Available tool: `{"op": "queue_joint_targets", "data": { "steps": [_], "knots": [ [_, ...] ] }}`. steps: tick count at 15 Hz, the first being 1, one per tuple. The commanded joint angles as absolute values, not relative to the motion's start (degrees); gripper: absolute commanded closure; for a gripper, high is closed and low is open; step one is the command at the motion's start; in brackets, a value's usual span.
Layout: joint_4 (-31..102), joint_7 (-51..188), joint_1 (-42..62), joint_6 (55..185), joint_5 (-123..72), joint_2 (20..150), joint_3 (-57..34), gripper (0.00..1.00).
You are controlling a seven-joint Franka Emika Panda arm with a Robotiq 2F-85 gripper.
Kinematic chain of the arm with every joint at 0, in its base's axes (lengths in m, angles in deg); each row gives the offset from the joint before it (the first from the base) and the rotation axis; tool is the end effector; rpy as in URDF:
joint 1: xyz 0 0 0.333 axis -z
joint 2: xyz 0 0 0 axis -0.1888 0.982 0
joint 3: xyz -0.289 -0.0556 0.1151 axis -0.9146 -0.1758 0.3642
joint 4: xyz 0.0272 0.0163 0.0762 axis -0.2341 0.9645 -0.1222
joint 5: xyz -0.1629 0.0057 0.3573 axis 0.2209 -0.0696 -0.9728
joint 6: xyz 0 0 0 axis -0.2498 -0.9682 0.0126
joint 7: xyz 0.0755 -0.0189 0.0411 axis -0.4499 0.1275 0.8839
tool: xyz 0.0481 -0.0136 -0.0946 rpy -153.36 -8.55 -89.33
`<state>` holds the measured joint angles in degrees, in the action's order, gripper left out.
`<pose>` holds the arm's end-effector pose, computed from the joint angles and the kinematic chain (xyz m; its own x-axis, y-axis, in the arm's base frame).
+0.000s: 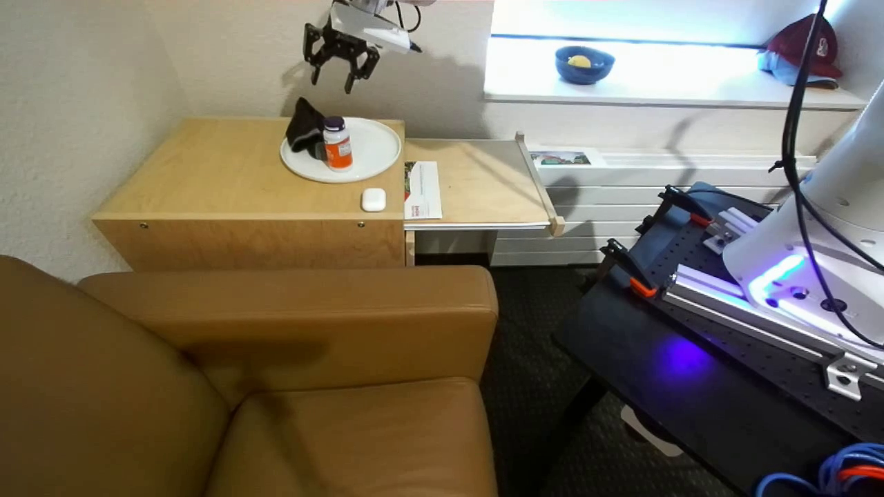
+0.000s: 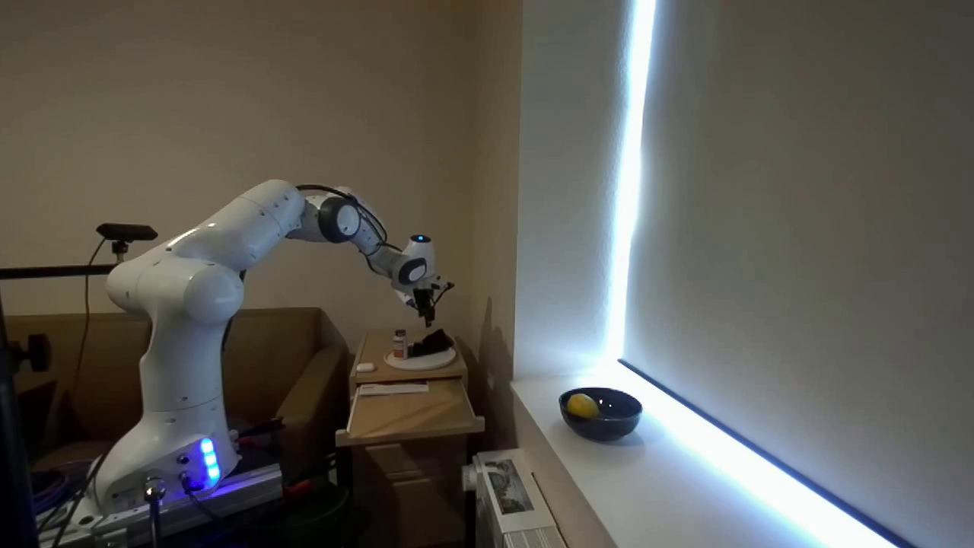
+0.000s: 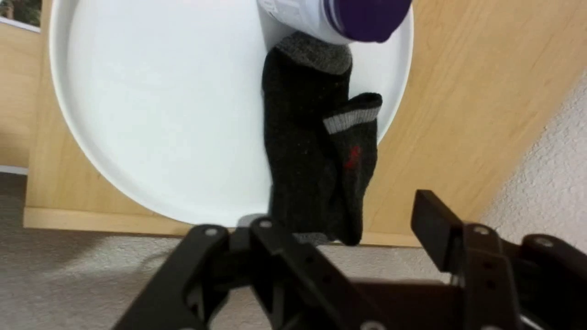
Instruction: Put the black sock on the white plate, put the white bar of soap on the plate, pick up the lemon from the bowl on the windowsill and put it on the plate
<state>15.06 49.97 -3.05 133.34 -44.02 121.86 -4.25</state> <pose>0.7555 0.2151 0.2363 0.9072 -0.3589 0.2194 -0.2610 -0.8894 -0.3753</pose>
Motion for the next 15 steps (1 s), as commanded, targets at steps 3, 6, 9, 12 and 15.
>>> {"op": "queue_joint_targets", "data": {
  "steps": [3, 6, 9, 12, 15],
  "knots": [
    [26.3, 52.31, 1.86, 118.16, -45.16, 104.88, -1.89, 0.0],
    [33.62, 52.77, 3.23, 106.13, -44.56, 96.0, -2.65, 0.0],
    [41.71, 54.52, 4.28, 95.81, -44.33, 88.62, -3.16, 0.0],
    [49.3, 57.9, 7.19, 100.55, -51.45, 82.61, -3.34, 0.0],
    [45.72, 56.46, 6.24, 98.35, -49.73, 85.04, -3.67, 0.0]
  ]
}}
